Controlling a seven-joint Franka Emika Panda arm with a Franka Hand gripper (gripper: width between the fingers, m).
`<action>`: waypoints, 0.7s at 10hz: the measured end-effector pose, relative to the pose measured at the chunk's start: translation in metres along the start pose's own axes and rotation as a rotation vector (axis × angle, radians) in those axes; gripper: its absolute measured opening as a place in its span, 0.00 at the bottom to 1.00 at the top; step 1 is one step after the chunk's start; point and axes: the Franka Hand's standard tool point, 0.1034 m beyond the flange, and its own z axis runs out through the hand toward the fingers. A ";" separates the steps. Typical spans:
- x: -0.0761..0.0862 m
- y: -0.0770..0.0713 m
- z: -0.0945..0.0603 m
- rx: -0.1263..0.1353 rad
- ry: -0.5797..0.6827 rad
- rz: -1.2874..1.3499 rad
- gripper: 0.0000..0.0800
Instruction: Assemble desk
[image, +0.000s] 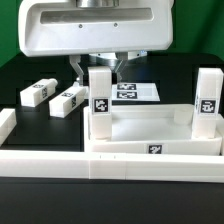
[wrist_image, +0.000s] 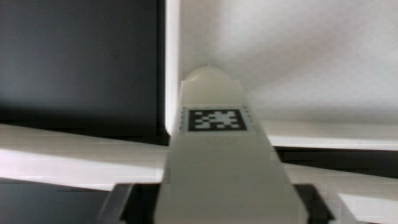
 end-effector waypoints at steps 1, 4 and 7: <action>0.000 0.000 0.000 0.000 0.000 -0.001 0.36; 0.000 -0.001 0.001 0.010 0.005 0.216 0.36; -0.001 0.000 0.001 0.026 0.014 0.502 0.36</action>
Offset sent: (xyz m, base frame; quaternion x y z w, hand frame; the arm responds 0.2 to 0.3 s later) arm -0.0096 0.0004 0.0013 -0.0012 0.0107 0.1932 0.9811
